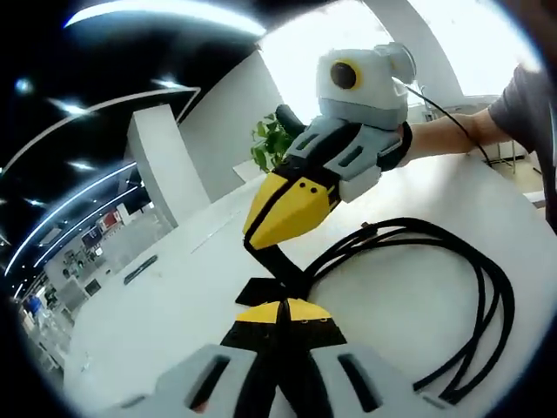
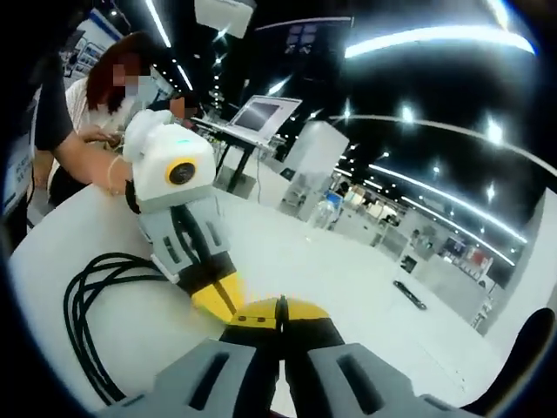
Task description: Coil the Type-C to USB data cable on the desktop and secure it with Velcro straps.
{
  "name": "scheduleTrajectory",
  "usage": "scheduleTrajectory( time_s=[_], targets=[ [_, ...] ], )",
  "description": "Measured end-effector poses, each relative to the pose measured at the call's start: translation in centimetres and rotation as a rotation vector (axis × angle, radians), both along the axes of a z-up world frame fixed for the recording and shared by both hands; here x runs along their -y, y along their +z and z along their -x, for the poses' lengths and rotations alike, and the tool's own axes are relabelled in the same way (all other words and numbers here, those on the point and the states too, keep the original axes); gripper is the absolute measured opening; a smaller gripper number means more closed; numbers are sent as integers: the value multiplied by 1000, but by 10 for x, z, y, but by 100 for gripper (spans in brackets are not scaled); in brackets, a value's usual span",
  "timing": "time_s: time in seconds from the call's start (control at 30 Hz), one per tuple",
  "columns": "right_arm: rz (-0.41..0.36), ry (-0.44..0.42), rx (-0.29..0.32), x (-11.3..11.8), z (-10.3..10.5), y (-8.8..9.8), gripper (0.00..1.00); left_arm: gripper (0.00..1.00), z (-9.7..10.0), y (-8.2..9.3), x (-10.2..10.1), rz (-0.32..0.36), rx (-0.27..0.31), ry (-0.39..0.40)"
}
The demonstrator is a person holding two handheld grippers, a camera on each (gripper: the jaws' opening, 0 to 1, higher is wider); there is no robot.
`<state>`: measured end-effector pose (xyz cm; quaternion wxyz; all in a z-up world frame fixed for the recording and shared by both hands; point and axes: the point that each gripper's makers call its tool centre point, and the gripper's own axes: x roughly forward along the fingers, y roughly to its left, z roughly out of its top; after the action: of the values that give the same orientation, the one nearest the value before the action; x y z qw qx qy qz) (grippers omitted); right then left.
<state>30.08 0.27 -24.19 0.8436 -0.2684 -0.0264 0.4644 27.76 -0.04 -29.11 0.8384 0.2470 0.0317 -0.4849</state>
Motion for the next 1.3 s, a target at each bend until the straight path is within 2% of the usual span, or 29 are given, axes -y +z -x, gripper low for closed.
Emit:
scheduleTrajectory(
  time_s=[0.13,0.27,0.37,0.53,0.57,0.67,0.77,0.87,0.93,1.0,1.07,1.13,1.2,1.23,1.27,1.3],
  targets=[
    [38,-37,-54,2,-16,-13,0,2,0,0,0,-12,1,-10],
    [83,-49,-62,-1,-26,-23,0,1,0,-1,1,-15,-7,-21],
    [125,-53,-95,-1,-31,-35,0,1,0,-2,1,-20,-12,-30],
    [174,-40,-108,-4,-33,-50,0,1,-1,-2,1,-16,-20,-34],
    [204,-35,-125,-4,-32,-55,0,1,-1,-2,1,-11,-25,-34],
    [206,-30,-164,-3,-33,-57,0,1,-2,-2,1,-5,-30,-34],
    [216,-11,-161,-4,-32,-58,0,1,-2,-2,1,-4,-29,-33],
    [156,-15,-196,-3,-34,-58,0,1,-2,-2,0,5,-38,-32],
    [138,-6,-187,-2,-35,-58,0,1,-2,-2,0,11,-43,-32],
    [128,9,-131,-3,-37,-55,1,1,-2,-2,0,13,-45,-32],
    [92,-9,-144,-1,-39,-55,2,1,-2,-2,0,14,-44,-32],
    [76,-25,-124,0,-42,-54,2,1,-2,-2,0,17,-46,-32],
    [98,-89,-35,6,-55,-52,1,1,-2,-2,0,19,-47,-31],
    [95,-96,-50,6,-54,-55,1,1,-2,-2,0,17,-45,-31],
    [74,-84,-93,5,-52,-54,1,1,-1,-2,0,16,-42,-30],
    [82,-84,-85,5,-53,-52,1,1,-1,-2,0,14,-40,-30]
  ],
)
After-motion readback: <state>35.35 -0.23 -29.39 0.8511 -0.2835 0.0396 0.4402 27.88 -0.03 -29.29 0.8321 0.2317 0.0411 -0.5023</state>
